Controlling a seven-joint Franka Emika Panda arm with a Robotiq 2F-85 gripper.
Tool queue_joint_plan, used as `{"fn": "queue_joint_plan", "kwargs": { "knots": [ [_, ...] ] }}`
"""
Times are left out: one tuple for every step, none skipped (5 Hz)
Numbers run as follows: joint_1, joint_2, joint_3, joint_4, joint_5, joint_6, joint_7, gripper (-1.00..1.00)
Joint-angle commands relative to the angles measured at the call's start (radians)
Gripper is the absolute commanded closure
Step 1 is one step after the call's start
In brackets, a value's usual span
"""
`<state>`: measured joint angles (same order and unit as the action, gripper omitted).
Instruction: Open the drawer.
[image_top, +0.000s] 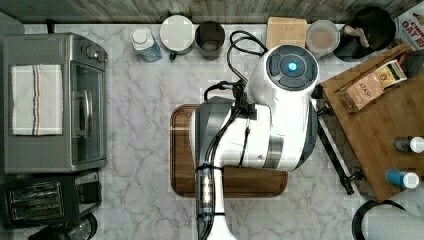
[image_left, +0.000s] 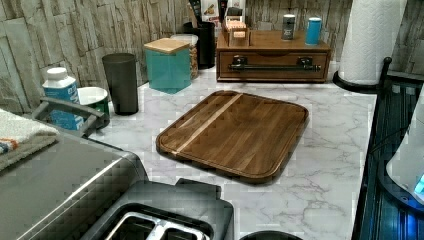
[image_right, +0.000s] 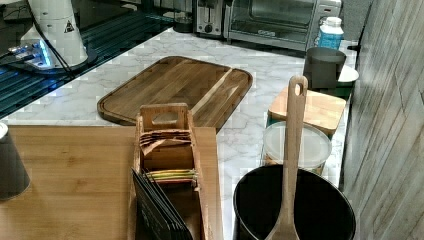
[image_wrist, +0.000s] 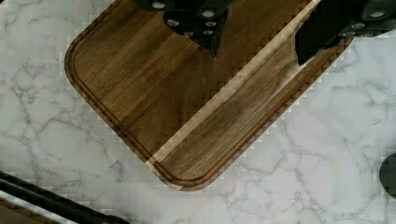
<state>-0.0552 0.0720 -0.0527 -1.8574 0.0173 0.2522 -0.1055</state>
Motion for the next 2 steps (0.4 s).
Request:
{"fn": "queue_joint_plan", "kwargs": {
  "knots": [
    [0.005,0.0,-0.007,-0.007,0.005,0.0,-0.001,-1.0],
    [0.001,-0.034,0.005,-0.083,-0.019,0.043,-0.112,-1.0]
  ]
}}
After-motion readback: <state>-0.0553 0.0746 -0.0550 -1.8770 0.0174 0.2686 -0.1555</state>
